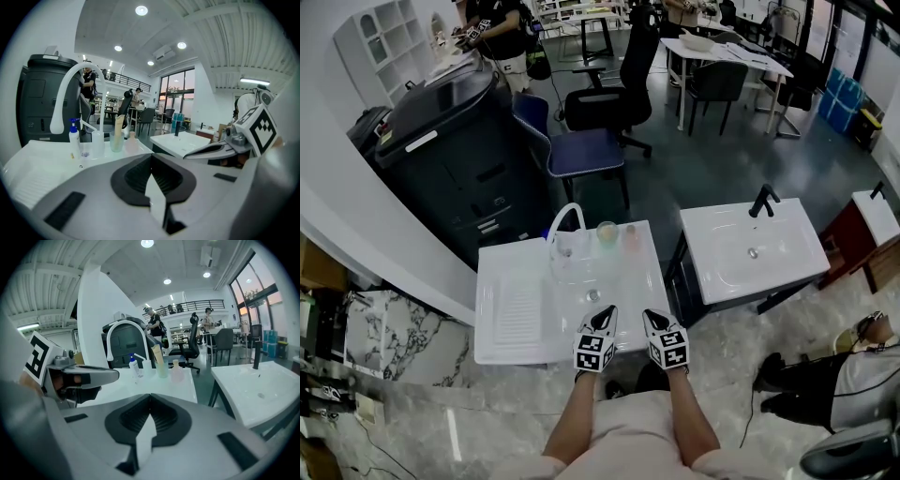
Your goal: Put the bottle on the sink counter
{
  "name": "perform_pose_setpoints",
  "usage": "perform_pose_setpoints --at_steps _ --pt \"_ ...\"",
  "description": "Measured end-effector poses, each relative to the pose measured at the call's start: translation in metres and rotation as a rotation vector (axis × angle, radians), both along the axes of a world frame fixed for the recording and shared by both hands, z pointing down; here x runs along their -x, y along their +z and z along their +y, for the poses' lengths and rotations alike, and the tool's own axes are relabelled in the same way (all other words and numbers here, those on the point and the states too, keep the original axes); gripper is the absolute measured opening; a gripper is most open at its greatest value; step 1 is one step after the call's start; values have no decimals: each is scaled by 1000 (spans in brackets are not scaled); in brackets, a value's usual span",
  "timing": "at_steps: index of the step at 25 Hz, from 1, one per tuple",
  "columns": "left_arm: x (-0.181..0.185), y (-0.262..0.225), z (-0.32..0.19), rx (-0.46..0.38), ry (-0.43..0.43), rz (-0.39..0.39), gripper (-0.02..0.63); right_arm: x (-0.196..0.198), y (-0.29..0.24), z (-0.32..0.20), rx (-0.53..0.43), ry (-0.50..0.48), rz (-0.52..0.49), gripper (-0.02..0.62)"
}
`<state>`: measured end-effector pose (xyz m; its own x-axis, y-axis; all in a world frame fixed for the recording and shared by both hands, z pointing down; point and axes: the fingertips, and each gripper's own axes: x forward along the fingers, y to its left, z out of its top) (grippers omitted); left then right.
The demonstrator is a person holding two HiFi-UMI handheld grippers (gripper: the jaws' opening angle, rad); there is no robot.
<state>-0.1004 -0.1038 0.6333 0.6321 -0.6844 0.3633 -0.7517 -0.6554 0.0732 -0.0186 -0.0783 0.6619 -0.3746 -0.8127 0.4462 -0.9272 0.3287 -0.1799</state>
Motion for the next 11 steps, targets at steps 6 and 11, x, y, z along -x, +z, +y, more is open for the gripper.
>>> perform_pose_setpoints --at_steps 6,11 --pt "1 0 1 5 -2 -4 6 1 -1 1 -3 -7 1 6" --pt "1 1 1 2 1 -2 6 0 0 -1 -7 -4 1 6"
